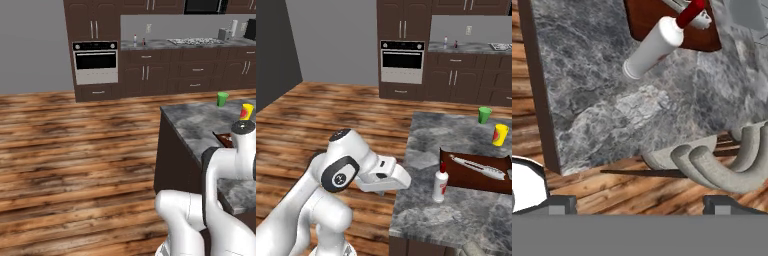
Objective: Place the drinks on the dining counter in a tight cluster.
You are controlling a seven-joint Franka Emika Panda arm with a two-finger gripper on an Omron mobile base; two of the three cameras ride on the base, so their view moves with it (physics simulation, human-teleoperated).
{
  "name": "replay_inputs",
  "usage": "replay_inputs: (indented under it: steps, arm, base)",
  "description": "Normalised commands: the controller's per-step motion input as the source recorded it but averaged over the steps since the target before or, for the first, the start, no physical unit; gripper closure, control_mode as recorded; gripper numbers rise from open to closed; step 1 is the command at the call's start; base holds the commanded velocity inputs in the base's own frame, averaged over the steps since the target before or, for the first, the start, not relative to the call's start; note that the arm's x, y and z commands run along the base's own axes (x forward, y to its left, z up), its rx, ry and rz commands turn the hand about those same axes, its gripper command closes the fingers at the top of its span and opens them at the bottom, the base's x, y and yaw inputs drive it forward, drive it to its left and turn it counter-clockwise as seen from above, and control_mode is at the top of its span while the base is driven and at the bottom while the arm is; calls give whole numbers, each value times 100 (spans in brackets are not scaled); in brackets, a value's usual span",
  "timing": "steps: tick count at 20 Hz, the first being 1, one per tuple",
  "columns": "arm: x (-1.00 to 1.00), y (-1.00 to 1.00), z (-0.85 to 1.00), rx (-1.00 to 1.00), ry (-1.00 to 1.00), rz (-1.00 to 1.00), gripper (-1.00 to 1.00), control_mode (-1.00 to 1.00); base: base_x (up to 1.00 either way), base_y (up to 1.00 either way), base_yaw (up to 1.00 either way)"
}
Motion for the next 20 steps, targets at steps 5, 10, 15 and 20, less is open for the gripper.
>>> replay_inputs:
  steps: [5, 10, 15, 20]
  arm:
    - [44, 45, -16, 0, 0, 0, -100, -100]
    - [6, 97, 29, 0, 0, 0, -100, -100]
    - [-5, 77, 44, 4, -4, 0, -100, -100]
    - [0, 85, 10, 20, -7, 0, -100, -100]
  base:
    - [0, 0, 0]
    - [0, 0, 0]
    - [0, 0, 0]
    - [0, 0, 0]
